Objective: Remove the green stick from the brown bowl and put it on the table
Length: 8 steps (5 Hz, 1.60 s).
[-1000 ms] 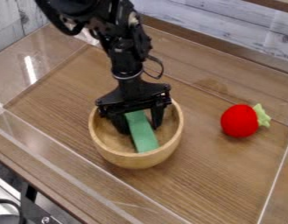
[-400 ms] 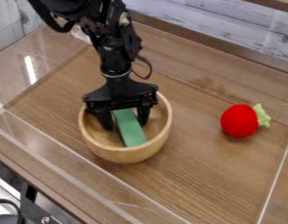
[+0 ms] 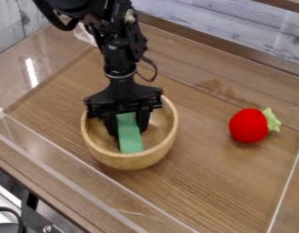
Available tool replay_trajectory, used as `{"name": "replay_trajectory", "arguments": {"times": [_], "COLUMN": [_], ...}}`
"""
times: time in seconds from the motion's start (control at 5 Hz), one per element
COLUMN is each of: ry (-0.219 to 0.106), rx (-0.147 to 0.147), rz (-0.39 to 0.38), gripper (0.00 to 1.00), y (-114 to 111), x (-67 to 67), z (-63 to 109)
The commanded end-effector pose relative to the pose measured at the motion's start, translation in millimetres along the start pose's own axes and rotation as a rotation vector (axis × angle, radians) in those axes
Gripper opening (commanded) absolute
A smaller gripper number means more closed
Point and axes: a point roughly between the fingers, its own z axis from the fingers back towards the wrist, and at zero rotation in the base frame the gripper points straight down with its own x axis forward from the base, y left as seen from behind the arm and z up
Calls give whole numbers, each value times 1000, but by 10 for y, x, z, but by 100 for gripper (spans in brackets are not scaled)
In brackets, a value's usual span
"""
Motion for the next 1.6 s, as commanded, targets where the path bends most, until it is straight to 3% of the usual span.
{"name": "replay_trajectory", "arguments": {"times": [0.0,0.4,0.8,1.2,1.4], "ry": [-54,-63,-64,-72,-74], "rx": [-31,-51,-58,-65,-70], "rz": [-24,-96,-186,-175,-185], "gripper": [0,0,0,0,0], "y": [-1,1,-83,-183,-181], "x": [48,-9,-31,0,82], "z": [212,405,464,642,704]}}
